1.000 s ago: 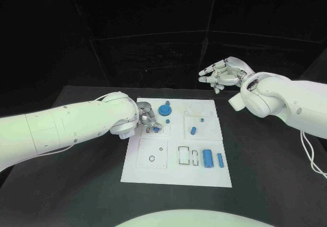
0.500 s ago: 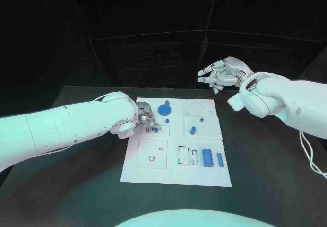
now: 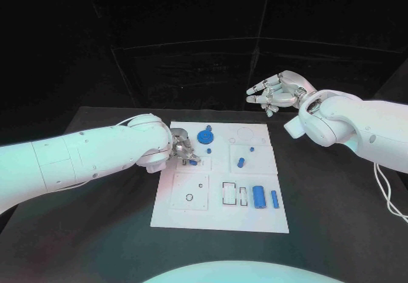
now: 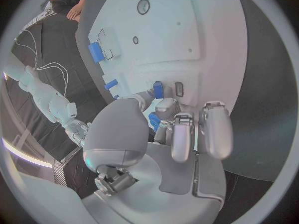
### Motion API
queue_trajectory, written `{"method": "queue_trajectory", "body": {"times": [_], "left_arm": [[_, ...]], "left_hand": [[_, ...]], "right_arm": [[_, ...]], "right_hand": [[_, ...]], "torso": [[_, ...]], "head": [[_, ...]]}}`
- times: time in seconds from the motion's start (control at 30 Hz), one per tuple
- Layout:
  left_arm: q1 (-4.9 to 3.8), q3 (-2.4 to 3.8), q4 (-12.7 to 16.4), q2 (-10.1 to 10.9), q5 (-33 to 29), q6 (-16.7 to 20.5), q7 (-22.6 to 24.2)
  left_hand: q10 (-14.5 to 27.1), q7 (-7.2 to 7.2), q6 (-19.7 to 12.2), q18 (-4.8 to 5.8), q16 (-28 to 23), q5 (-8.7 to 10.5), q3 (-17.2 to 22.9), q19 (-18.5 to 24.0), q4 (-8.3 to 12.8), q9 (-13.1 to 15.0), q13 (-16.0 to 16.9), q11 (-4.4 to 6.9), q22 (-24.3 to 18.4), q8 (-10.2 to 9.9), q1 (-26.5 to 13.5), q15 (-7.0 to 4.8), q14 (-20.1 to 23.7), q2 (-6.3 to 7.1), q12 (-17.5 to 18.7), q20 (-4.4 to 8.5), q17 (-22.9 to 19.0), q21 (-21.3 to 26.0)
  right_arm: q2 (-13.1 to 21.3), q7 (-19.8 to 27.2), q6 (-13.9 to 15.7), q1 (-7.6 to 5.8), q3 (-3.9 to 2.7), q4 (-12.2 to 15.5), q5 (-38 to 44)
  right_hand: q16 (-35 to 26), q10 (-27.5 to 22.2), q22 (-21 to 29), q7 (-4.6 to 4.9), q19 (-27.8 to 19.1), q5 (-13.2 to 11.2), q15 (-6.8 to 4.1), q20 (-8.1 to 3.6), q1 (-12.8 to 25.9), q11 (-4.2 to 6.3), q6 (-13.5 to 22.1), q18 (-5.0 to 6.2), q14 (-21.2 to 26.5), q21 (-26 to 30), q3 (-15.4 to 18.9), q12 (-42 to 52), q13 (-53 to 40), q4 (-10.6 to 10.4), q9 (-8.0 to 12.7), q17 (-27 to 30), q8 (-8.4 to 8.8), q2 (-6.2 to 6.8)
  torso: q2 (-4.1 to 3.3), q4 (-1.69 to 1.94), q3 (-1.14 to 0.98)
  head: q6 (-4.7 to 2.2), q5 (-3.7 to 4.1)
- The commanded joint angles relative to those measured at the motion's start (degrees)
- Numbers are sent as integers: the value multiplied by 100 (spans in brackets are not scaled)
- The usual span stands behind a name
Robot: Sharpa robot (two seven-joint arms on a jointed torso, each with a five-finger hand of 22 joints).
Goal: Assemble the parts on the task board
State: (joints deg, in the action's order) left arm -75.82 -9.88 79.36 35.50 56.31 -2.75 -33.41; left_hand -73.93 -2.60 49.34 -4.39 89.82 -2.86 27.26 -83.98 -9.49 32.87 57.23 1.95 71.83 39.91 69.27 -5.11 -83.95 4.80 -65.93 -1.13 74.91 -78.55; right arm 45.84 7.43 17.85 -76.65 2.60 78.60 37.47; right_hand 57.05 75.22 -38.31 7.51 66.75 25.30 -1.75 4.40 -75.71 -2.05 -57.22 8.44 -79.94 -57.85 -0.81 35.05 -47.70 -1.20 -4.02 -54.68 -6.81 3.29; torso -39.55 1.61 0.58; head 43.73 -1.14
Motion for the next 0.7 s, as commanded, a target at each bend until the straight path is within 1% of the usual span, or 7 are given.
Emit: {"method": "queue_trajectory", "body": {"times": [0.03,0.2,0.3,0.43,0.5,0.63,0.7], "left_arm": [[16,-17,-29,-11,55,-176,-116],[14,-17,-77,-54,55,-174,-123],[13,-17,-107,-81,55,-188,-126],[12,-16,-157,-126,53,-230,-131],[11,-16,-177,-140,52,-251,-134],[10,-16,-218,-165,52,-285,-141],[10,-16,-238,-178,52,-296,-144]], "left_hand": [[-45,22,-11,79,18,-15,1016,-39,956,13,4,-13,8,40,-43,-19,-605,18,-24,22,1509,6],[-60,35,19,80,18,-12,1027,-40,890,39,15,-8,14,82,-194,-22,-605,22,-40,21,1509,5],[-77,51,67,83,18,-9,948,-46,809,57,38,1,32,120,-346,-27,-605,58,-67,24,1509,-5],[-112,78,138,94,18,-8,746,-67,677,78,94,21,95,168,-592,-43,-605,126,-124,36,1509,-44],[-129,85,169,98,18,-7,638,-74,613,85,121,27,116,185,-699,-48,-605,147,-152,41,1509,-57],[-169,109,249,102,18,-7,418,-82,501,113,181,46,142,249,-860,-63,-605,140,-211,53,1509,-72],[-182,123,264,104,18,-8,324,-87,478,126,201,58,157,272,-889,-73,-605,124,-231,62,1509,-81]], "right_arm": [[-9,39,-12,-11,-4,9,20],[-18,38,-12,-11,-4,20,20],[-20,36,-13,-11,-4,22,20],[-18,32,-13,-11,-4,25,20],[-19,30,-14,-11,-4,26,20],[-20,26,-21,-11,-4,31,20],[-21,24,-26,-11,-4,33,20]], "right_hand": [[-23,-15,-4,-8,-56,10,-4,2,18,-8,39,90,27,32,-28,-17,-4,-22,4,-3,-25,-31],[-26,-8,-4,-8,-62,-13,-2,4,43,-9,38,91,26,32,-24,-18,-5,-41,3,-2,-29,-32],[-30,-6,-9,-8,-62,-31,-2,5,56,-9,39,91,26,29,-20,-25,-1,-50,2,0,-32,-30],[-36,-5,-2,-9,-68,-49,-2,6,65,-9,40,93,27,34,-17,-31,2,-57,2,5,-33,-28],[-46,-6,1,-9,-71,-60,-1,6,70,-9,41,94,29,36,-15,-39,7,-61,1,15,-35,-27],[-60,-8,12,-10,-78,-73,-1,7,76,-9,41,96,33,43,-14,-54,18,-66,1,28,-36,-27],[-51,-3,2,-10,-75,-82,-1,7,84,-9,42,95,29,37,-11,-44,9,-72,1,17,-37,-27]], "torso": [[1,1,-3],[-9,-8,-8],[-2,-5,-5],[1,3,-6],[0,1,-7],[-1,-1,-9],[-2,-3,-8]], "head": [[-4,0],[-12,0],[0,4],[-1,8],[-1,9],[-3,13],[-2,12]]}}
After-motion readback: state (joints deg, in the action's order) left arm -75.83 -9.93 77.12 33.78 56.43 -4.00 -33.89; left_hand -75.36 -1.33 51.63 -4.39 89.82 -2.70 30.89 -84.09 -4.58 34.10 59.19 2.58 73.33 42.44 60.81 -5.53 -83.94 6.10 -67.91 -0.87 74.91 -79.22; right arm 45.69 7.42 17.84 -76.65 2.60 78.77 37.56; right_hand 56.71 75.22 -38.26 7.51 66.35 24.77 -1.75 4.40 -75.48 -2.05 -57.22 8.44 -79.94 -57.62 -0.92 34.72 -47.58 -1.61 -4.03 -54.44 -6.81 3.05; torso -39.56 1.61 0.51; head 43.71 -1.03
